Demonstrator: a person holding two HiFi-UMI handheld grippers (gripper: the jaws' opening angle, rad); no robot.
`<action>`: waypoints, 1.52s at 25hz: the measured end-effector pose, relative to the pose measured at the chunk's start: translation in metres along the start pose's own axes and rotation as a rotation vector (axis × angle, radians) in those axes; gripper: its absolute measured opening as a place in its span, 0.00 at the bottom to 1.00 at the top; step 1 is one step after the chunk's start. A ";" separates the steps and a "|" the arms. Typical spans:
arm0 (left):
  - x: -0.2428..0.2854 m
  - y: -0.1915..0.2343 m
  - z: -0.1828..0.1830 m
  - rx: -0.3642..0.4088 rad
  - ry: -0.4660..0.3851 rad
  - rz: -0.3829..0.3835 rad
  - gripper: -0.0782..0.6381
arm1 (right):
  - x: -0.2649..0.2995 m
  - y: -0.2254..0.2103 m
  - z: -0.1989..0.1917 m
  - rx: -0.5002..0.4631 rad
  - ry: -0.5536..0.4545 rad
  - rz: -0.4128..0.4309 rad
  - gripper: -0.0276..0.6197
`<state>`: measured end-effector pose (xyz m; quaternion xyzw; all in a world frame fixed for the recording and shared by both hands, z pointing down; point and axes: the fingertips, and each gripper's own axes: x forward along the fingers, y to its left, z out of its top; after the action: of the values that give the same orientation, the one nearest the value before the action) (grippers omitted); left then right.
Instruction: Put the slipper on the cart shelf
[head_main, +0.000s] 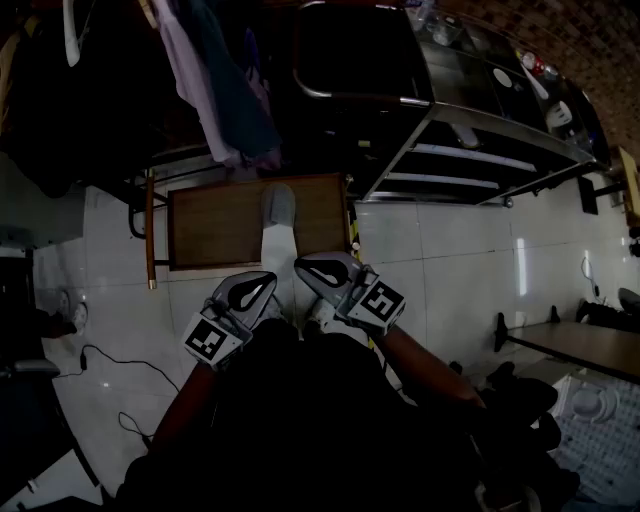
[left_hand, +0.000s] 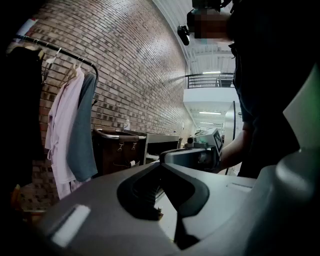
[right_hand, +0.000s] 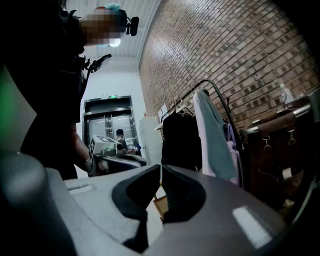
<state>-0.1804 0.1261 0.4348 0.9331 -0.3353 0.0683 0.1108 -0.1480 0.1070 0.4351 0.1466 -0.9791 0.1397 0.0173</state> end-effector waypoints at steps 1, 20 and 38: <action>0.000 0.003 -0.001 0.000 0.003 -0.001 0.11 | 0.003 -0.002 -0.002 0.006 0.001 -0.001 0.05; -0.012 0.096 -0.029 -0.075 -0.037 -0.158 0.11 | 0.070 -0.056 -0.106 0.256 0.229 -0.180 0.06; 0.001 0.106 -0.072 -0.169 0.054 -0.072 0.11 | 0.082 -0.150 -0.341 0.732 0.653 -0.230 0.45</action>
<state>-0.2511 0.0642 0.5222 0.9297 -0.3030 0.0612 0.2004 -0.1853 0.0409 0.8096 0.1989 -0.7869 0.5098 0.2853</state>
